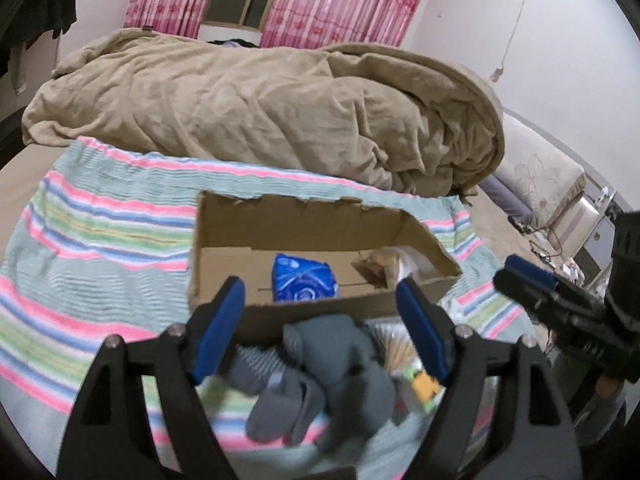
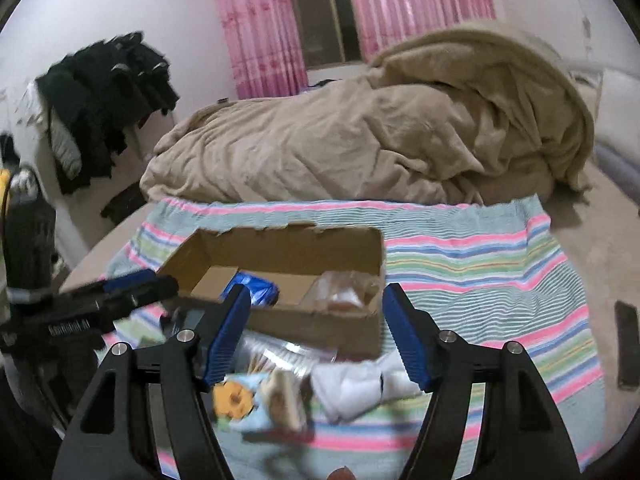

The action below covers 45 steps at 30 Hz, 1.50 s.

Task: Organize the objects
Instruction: 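Grasp the capybara tissue pack with the right tool while the left tool reaches the grey socks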

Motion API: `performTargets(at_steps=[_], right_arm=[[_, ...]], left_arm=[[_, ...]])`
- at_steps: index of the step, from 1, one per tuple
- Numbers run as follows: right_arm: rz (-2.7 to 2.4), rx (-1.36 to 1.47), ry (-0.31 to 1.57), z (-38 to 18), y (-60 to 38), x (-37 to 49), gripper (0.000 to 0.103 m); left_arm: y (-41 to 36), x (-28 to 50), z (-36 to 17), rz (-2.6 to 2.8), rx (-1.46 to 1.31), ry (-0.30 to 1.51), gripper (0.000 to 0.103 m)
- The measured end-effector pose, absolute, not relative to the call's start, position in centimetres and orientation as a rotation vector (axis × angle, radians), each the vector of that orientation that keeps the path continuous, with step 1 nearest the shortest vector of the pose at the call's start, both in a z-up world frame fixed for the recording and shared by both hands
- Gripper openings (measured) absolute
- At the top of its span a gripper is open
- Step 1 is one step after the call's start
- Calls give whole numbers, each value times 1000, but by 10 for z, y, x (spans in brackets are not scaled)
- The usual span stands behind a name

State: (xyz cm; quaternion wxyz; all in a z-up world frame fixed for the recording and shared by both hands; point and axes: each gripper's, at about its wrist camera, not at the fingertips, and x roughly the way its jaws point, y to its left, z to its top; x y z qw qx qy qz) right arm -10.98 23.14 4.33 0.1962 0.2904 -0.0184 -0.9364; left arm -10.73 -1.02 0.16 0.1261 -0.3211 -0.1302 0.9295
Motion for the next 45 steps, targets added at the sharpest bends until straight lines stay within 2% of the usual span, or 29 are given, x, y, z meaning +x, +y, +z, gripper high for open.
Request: performTargets(at_steps=[3,13,33,40,45], right_arm=[[-2612,823,6,40,224,-96,72],[-2582,865,24,27,216,-69,72],[-2505,1019,221,-26,181,-74,72],[-2480,1040,235,-36,177,-79,72],[-2461,1039,241,-38,176,-77,67]], left_arm=[[-16,-89,9,2730,-909,-370,79],[-16,-51,0,2735,-933,-345,79],[9,-59,-45,2657,-1094,-277,79],[13,-64,-48,2655,-1086,-279,79],[22,-58,-33,2695,-978,-215,79]])
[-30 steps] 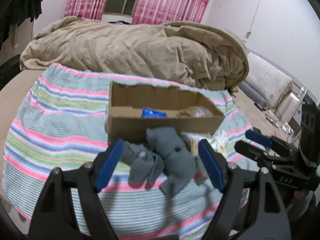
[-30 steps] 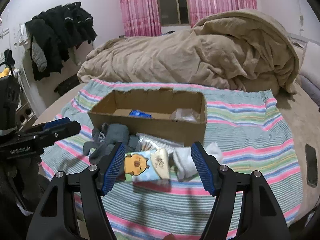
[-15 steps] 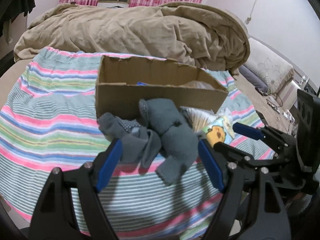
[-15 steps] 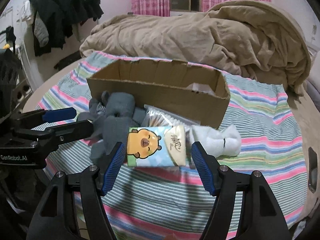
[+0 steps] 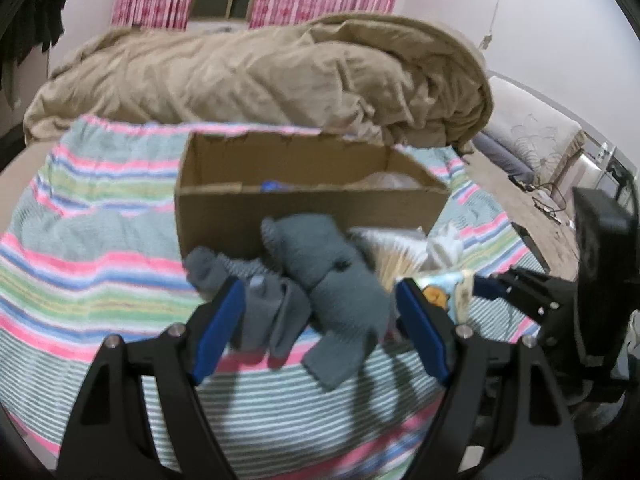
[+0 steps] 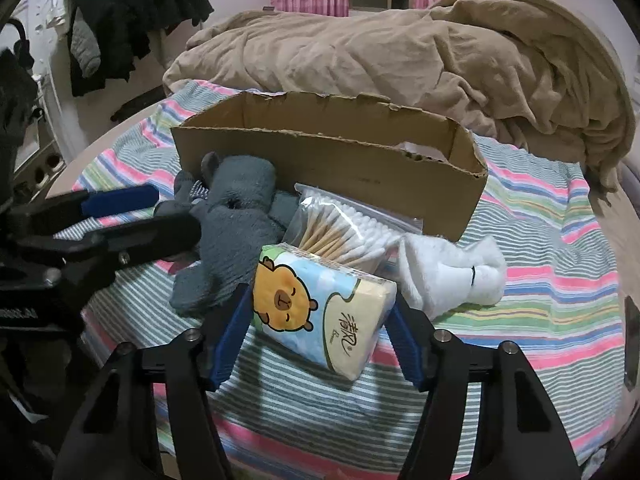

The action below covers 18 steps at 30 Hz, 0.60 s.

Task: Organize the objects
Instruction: 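Grasp the capybara tissue pack with the right tool while the left tool reaches the grey socks, then grasp a grey sock with the left tool while the right tool lifts the tissue pack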

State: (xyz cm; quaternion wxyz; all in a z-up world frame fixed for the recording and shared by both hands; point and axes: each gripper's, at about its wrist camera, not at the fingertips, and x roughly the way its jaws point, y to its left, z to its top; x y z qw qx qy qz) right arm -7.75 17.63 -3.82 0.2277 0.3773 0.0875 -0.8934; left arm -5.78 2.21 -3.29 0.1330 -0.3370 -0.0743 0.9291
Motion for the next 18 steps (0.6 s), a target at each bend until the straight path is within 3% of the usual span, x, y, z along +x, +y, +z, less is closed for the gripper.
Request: performTargets(at_steps=[4,10,13,18], right_arm=[[-2458,1041,218,-36,183,-77,65],[-2481,1033,156,-29,200,-79,66],[-2492,1030,114,-26,210,-80,66],[-2505,1016,85,-23,220,-78,66]], left_arm=[[35,-58,-29,2686,-926,-166,79],[42,-81,-45,2618,-1004,-248,77],[43,-94,-55,2632,-1057,-265,72],[48,-103,-65,2648,-1074,-241,54]])
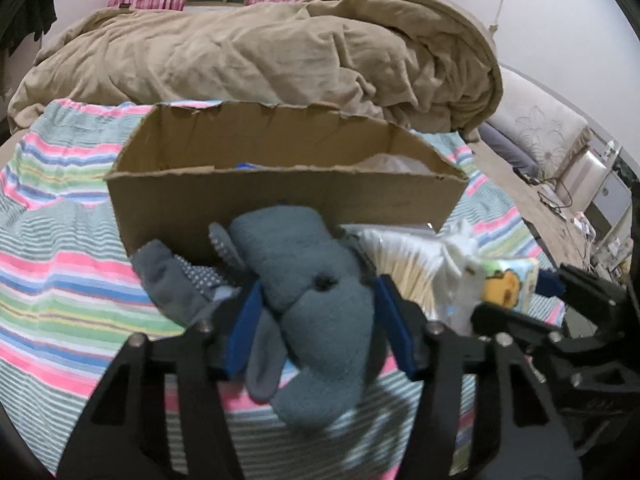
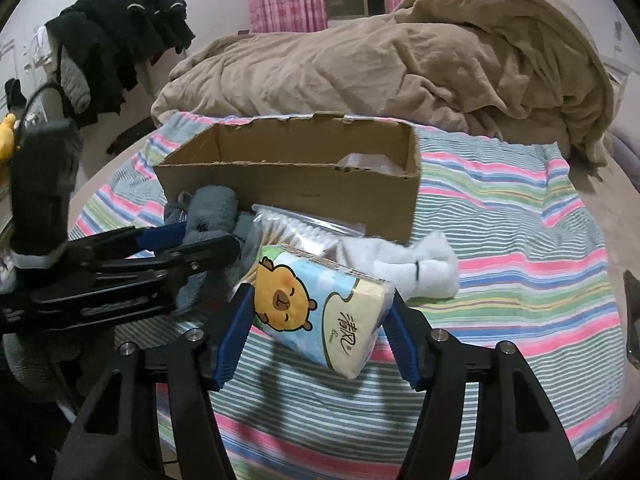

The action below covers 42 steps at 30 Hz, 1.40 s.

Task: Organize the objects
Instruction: 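Grasp a grey sock with the left tool while the right tool lifts the tissue pack, then carry the grey sock and tissue pack into the box and release both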

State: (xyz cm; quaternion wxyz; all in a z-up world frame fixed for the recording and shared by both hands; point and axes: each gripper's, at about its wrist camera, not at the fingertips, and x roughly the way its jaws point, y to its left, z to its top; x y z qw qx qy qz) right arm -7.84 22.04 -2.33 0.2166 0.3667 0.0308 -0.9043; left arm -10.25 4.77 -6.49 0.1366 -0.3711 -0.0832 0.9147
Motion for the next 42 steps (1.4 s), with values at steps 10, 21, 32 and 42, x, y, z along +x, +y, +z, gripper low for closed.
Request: performTargets(at_steps=[10,21,32,42], right_arm=[[-2535,952,10,-6,235,-76,66],[-2539,903,-35,4,232,-81,66],[-2556,837,-98,21,234,-85,66],[-2569,768,-150,38,232,-92,66]], left_arm=[[39,-81,-44,2659,-977,-263,36],[34,-62,-20,2653,-877,-270,34],[20,-51,4,2712,-778,-292,33],[2,-50,34,2770,-661,-305,33]])
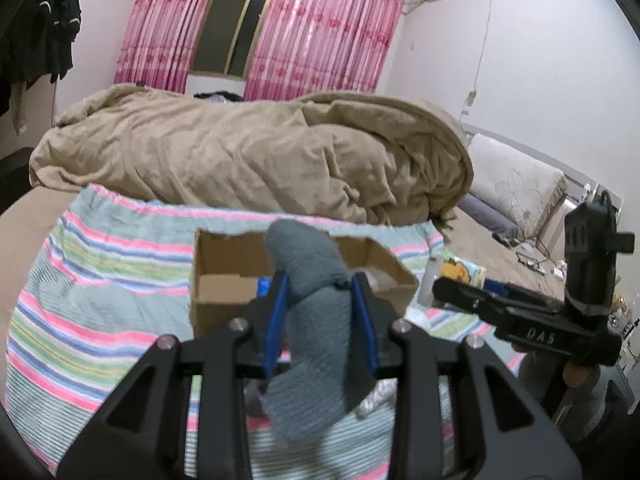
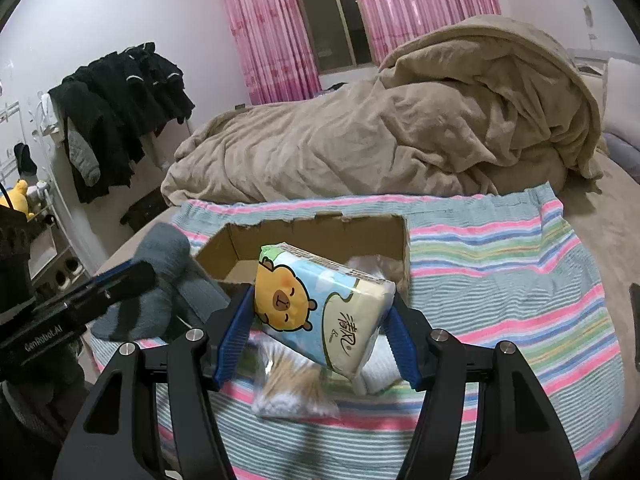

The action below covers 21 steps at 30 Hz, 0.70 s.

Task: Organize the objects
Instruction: 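Carry the grey sock and tissue pack into the box and release both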

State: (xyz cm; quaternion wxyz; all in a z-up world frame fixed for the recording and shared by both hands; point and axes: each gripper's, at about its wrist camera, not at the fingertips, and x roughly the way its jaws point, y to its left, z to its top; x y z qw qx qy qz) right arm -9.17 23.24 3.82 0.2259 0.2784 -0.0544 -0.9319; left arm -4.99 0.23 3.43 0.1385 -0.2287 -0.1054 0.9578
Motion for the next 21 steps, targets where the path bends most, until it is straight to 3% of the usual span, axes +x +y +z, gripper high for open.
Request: performTargets(at_steps=[12,21], right_arm=[[-2579,610,-190,71,225,-112,66],[-2577,675,-165,61,207,-161,66]], left_arm=[[-13,-72,71,2813,-567,-271,33],[-26,-122,54,2857,-637,-248,33]])
